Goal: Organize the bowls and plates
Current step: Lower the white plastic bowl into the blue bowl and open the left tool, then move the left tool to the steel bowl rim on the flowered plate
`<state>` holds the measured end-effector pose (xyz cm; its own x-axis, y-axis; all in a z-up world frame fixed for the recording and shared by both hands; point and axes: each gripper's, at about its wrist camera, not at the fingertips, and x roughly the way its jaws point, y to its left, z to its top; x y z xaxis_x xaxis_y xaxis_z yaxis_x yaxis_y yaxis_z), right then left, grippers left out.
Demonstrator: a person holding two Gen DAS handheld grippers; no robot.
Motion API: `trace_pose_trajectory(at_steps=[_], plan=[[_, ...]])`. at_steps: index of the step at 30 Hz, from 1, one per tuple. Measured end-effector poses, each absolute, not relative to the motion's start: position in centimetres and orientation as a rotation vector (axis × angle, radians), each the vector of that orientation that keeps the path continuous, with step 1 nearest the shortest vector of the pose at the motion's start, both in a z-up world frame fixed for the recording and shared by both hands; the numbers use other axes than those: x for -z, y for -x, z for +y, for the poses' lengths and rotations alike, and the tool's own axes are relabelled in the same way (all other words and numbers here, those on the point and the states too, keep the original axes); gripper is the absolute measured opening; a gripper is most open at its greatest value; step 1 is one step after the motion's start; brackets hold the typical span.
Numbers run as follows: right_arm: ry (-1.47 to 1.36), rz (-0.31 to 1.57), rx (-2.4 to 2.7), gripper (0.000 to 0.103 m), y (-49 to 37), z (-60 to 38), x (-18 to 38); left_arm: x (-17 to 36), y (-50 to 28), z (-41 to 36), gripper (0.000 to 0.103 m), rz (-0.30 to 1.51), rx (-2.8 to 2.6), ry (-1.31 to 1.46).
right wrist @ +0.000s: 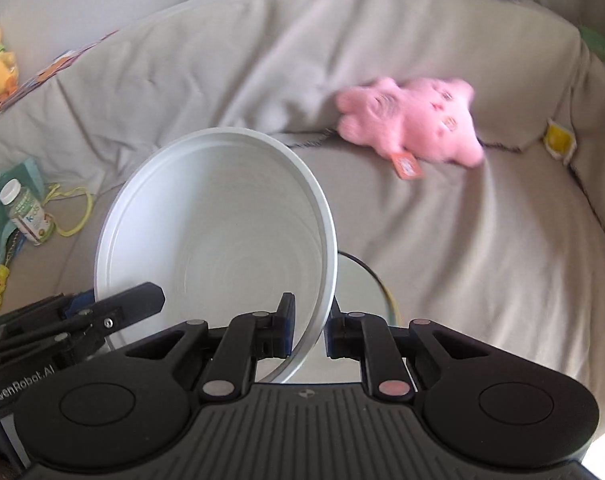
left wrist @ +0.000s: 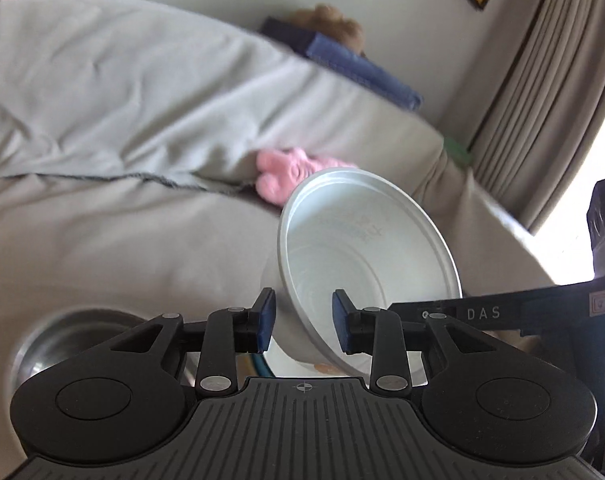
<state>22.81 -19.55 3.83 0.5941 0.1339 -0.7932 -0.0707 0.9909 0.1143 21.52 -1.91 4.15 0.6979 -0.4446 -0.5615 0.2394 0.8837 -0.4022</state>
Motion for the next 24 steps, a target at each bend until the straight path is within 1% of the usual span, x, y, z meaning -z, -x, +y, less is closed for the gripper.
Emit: trace_pose_trajectory(at_steps=[1, 2, 7, 9, 12, 15, 16, 20, 24], plan=[[-0.094, 0.933, -0.120, 0.015, -23.1, -20.6, -3.1, -3.5, -21.8, -2.7, 0.034, 0.729, 0.373, 0.311], [-0.122, 0.941, -0.122, 0.017, -23.4, -21.6, -2.2, -2.8, -22.0, -3.3, 0.033, 0.756, 0.357, 0.317], [-0.237, 0.928, -0.120, 0.018, -23.4, -24.1, 1.5, 0.0, -21.9, -4.7, 0.033, 0.811, 0.285, 0.336], [-0.228, 0.896, -0.138, 0.020, -22.9, -24.0, 1.7, 0.5, -21.6, -4.5, 0.032, 0.816, 0.278, 0.348], [-0.199, 0.840, -0.138, 0.025, -21.9, -23.9, 1.4, 0.3, -21.2, -3.5, 0.032, 0.794, 0.256, 0.413], [-0.188, 0.787, -0.103, 0.029, -21.1, -24.3, 0.9, -0.7, -20.7, -2.3, 0.032, 0.742, 0.246, 0.455], [-0.203, 0.774, -0.102, 0.033, -20.8, -24.7, 0.6, -1.0, -20.3, -1.6, 0.032, 0.726, 0.254, 0.464], [-0.277, 0.713, -0.088, 0.039, -17.8, -25.7, -0.3, -1.7, -18.1, 2.4, 0.032, 0.672, 0.186, 0.449], [-0.327, 0.685, -0.156, 0.039, -14.2, -24.0, 0.3, -1.2, -16.1, 7.3, 0.032, 0.681, 0.015, 0.423]])
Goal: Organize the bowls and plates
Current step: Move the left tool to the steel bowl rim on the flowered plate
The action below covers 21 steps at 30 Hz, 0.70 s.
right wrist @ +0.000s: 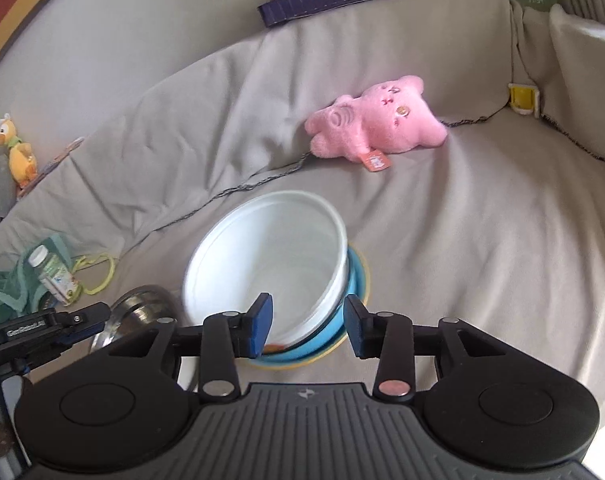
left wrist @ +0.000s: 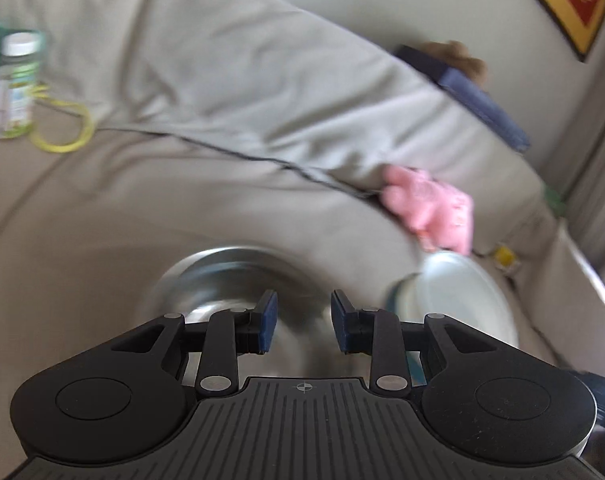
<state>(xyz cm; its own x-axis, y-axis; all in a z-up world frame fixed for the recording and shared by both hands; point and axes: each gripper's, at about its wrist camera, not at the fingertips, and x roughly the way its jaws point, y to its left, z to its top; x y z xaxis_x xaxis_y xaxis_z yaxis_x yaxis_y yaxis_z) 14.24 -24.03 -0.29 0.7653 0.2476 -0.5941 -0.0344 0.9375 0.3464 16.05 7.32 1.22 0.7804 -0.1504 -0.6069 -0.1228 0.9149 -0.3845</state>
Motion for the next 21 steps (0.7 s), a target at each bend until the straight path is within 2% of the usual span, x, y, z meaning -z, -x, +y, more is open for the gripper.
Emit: trace_pose_trajectory(at_steps=[3, 7, 11, 14, 21], plan=[[-0.366, 0.699, -0.240, 0.039, -12.9, -21.3, 1.1, -0.4, -15.0, 10.5, 0.032, 0.707, -0.050, 0.445], [-0.372, 0.751, -0.303, 0.055, -13.1, -16.5, 2.9, 0.8, -14.4, 13.1, 0.032, 0.737, -0.097, 0.456], [-0.356, 0.843, -0.296, 0.055, -14.9, -12.5, 5.4, 2.3, -15.0, 13.9, 0.032, 0.783, -0.088, 0.482], [-0.383, 0.906, -0.294, 0.055, -15.9, -10.6, 7.3, 3.6, -15.2, 13.9, 0.041, 0.817, -0.091, 0.471], [-0.416, 0.977, -0.294, 0.056, -17.5, -8.5, 9.7, 5.3, -15.8, 13.3, 0.045, 0.869, -0.046, 0.485]])
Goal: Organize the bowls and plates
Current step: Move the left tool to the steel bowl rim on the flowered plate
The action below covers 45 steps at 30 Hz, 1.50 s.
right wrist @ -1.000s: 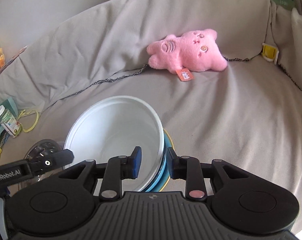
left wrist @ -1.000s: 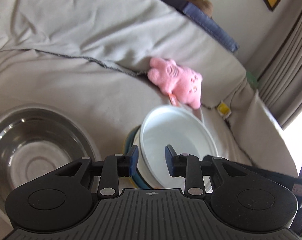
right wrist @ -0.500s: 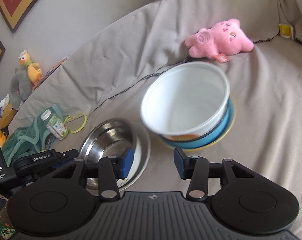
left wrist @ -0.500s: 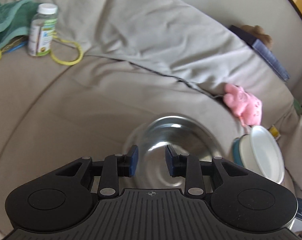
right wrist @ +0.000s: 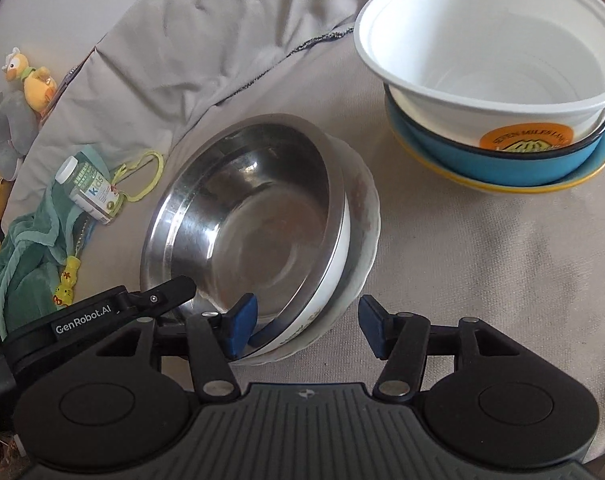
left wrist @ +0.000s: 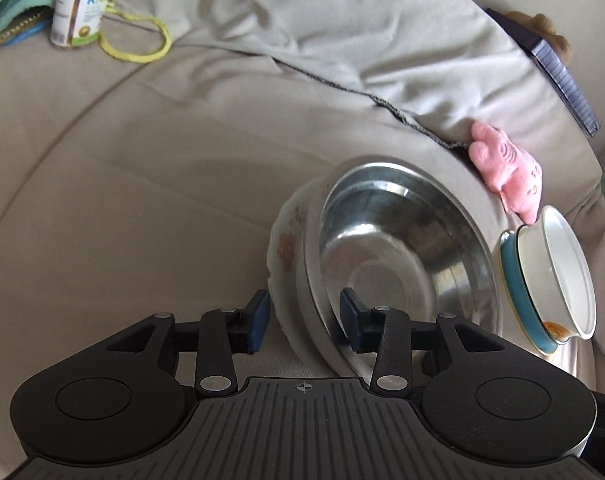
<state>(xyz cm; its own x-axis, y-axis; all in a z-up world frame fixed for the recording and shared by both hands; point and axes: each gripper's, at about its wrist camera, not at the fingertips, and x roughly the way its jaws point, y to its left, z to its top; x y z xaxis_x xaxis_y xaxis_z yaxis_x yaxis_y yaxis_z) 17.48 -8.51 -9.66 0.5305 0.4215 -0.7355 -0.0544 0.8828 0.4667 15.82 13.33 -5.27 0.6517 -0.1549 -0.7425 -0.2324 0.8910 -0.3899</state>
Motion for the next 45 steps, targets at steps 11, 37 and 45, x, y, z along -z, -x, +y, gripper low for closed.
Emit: trace_pose_trajectory(at_steps=[11, 37, 45], plan=[[-0.451, 0.996, -0.302, 0.055, -18.7, -7.7, 10.7, 6.3, -17.8, 12.9, 0.045, 0.933, -0.022, 0.476], [-0.448, 0.926, -0.305, 0.058, -21.3, -7.3, 9.4, 4.9, -20.2, 13.4, 0.045, 0.848, -0.074, 0.467], [-0.351, 0.854, -0.386, 0.062, -16.7, -9.8, 7.9, 0.5, -18.0, 9.9, 0.045, 0.715, -0.103, 0.422]])
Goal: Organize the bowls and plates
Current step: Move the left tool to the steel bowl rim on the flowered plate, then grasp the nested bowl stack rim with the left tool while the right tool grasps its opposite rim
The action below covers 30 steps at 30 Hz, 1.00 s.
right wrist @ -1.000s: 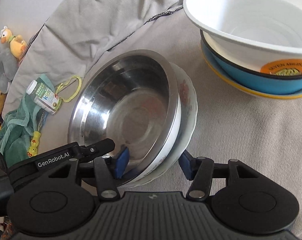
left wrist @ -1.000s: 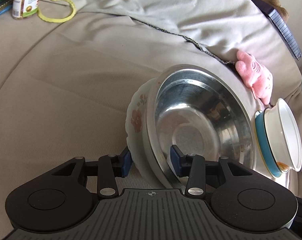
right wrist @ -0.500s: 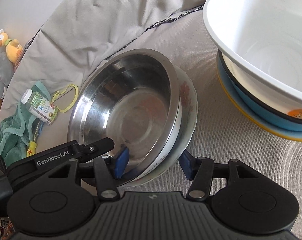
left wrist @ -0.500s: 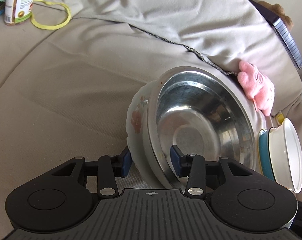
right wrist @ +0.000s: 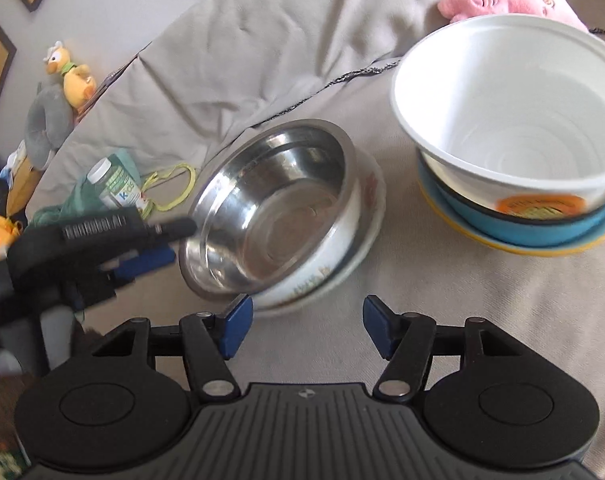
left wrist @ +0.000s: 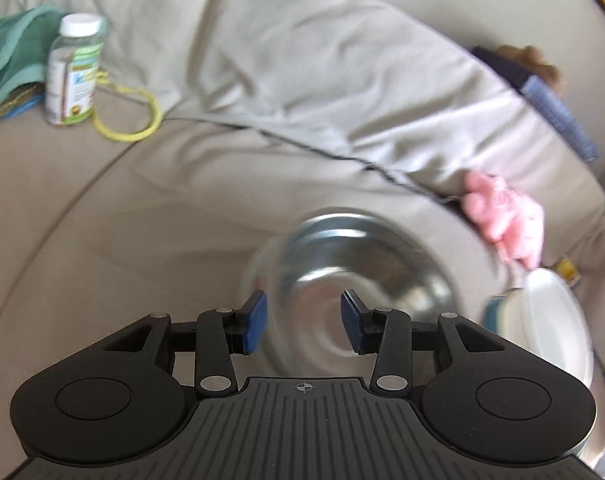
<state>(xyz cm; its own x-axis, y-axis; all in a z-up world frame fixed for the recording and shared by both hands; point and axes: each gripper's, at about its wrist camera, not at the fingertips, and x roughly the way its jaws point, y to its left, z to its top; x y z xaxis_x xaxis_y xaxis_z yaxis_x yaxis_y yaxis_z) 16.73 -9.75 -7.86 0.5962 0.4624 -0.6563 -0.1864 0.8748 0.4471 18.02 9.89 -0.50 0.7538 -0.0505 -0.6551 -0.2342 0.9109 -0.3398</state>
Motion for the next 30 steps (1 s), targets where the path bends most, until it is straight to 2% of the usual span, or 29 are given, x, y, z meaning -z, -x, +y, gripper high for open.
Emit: trace_pose_trajectory(at_steps=[9, 18, 22, 30], plan=[[-0.210, 0.791, -0.256, 0.062, -11.9, -16.0, 8.4, -0.5, -19.3, 0.8, 0.045, 0.755, 0.127, 0.367], [-0.157, 0.602, -0.172, 0.062, -9.9, -21.2, 3.5, -1.2, -19.6, -3.3, 0.044, 0.739, 0.183, 0.317], [-0.183, 0.545, -0.076, 0.063, -12.6, -23.4, 1.6, -1.3, -20.4, -3.6, 0.044, 0.747, 0.170, 0.318], [-0.324, 0.711, -0.075, 0.065, -20.5, -25.9, 3.4, -0.3, -22.1, -4.4, 0.044, 0.785, 0.170, 0.304]])
